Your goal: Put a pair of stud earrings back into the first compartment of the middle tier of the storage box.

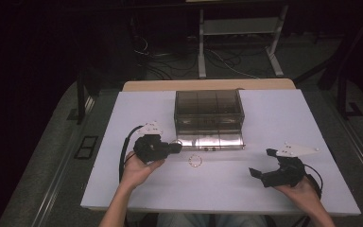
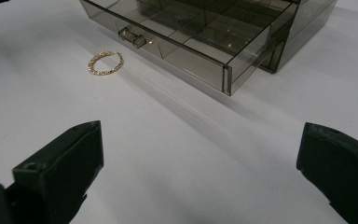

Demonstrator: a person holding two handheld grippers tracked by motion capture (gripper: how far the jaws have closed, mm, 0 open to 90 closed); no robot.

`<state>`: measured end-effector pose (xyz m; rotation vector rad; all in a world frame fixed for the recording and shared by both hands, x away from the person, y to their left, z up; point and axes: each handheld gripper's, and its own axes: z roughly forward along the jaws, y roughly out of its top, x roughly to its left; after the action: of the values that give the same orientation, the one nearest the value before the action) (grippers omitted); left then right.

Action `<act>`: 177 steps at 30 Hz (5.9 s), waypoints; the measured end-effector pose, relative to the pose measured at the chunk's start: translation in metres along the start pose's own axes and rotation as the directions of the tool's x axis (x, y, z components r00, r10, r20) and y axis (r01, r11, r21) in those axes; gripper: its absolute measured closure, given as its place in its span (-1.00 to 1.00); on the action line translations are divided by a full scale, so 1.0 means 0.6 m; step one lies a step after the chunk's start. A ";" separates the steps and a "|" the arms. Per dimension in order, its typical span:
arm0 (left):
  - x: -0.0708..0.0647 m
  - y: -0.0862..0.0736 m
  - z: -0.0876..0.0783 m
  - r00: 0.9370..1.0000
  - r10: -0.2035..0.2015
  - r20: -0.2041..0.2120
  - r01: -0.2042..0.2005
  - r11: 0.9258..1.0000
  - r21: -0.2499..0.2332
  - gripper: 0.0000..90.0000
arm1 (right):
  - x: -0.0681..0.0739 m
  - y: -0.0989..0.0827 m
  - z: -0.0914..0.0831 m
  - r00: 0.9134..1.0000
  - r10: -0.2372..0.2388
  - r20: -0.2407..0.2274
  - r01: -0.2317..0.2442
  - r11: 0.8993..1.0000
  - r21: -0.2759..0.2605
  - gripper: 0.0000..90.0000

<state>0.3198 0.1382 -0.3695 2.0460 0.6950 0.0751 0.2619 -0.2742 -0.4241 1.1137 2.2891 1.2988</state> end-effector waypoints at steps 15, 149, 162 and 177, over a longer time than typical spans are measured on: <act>0.015 0.022 0.010 1.000 -0.008 -0.008 0.008 1.000 -0.003 0.91 | 0.000 -0.001 0.001 1.000 0.007 0.005 -0.007 1.000 0.001 -1.00; -0.033 -0.004 0.094 0.994 0.099 0.051 -0.108 0.971 0.213 -0.54 | -0.001 -0.001 0.002 1.000 0.003 0.003 -0.003 1.000 0.008 -1.00; -0.045 -0.010 0.120 0.989 0.131 0.065 -0.143 0.960 0.239 -0.51 | -0.002 -0.001 0.001 1.000 0.001 0.001 -0.001 1.000 0.006 -1.00; -0.041 -0.018 0.145 0.987 0.146 0.063 -0.157 0.951 0.266 -0.38 | -0.001 -0.001 0.001 1.000 -0.004 -0.004 0.004 1.000 0.006 -1.00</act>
<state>0.3218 0.0631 -0.4214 2.3550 0.5434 0.0262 0.2626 -0.2744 -0.4252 1.1084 2.2983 1.2950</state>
